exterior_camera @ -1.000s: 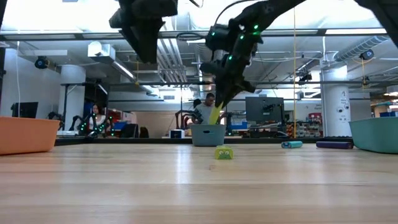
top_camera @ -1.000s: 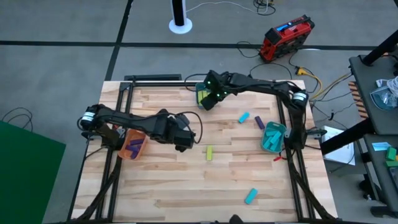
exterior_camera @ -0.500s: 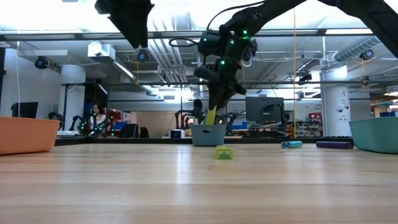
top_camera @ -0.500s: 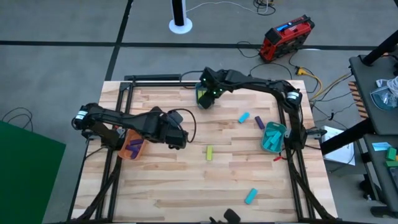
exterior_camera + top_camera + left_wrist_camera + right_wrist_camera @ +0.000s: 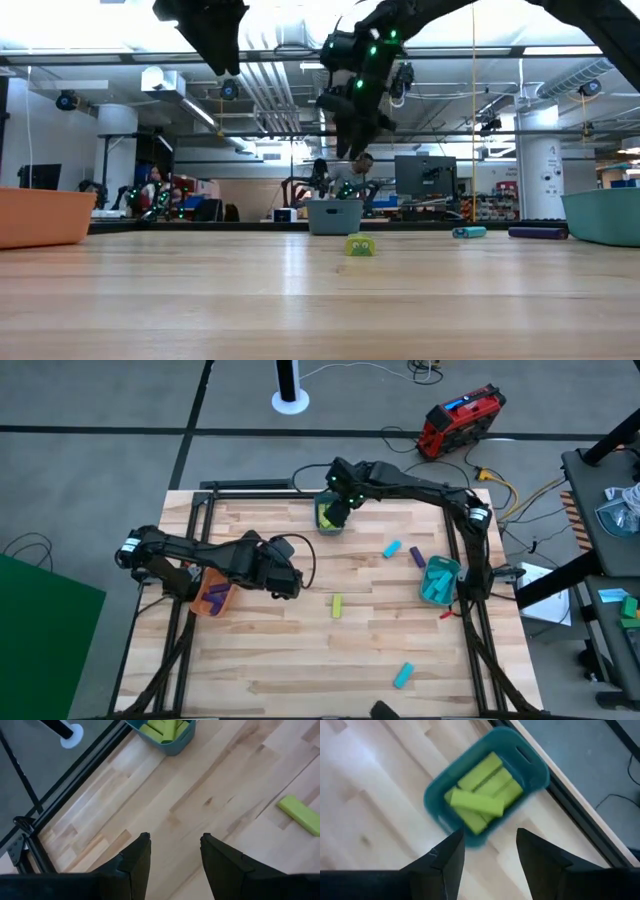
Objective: Sort blocks
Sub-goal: Put the blue block into the light blue bin
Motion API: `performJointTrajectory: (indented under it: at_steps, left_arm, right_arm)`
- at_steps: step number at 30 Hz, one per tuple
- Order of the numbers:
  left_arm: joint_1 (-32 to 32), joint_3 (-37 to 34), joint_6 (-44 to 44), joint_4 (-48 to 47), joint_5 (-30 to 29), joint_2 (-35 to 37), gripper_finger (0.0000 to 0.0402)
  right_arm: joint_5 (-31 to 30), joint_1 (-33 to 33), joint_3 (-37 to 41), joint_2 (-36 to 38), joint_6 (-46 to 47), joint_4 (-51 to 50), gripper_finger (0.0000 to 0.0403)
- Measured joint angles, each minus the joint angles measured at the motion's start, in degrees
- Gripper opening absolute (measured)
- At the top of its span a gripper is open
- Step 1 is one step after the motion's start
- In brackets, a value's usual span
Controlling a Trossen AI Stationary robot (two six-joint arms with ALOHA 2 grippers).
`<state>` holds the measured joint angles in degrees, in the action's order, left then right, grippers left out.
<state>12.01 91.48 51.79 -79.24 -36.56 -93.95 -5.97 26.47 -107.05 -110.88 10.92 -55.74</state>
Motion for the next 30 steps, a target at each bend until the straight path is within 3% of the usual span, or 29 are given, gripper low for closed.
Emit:
performJointTrajectory:
  at_steps: [8,20,30]
  left_arm:
    - [0.0,0.0,-0.8,6.4,0.0,0.0,0.0151]
    - [-0.1,0.0,-3.5,16.5,2.1,0.0,0.0151]
    - [-0.2,0.0,-3.5,17.5,3.5,-0.1,0.0151]
  right_arm:
    - [0.1,-3.5,2.5,12.2,1.3,-10.5,0.0152]
    - [-0.2,-11.2,11.5,37.1,13.2,-11.0,0.0125]
    - [-0.1,-22.0,18.9,46.8,26.8,-11.8,0.0112]
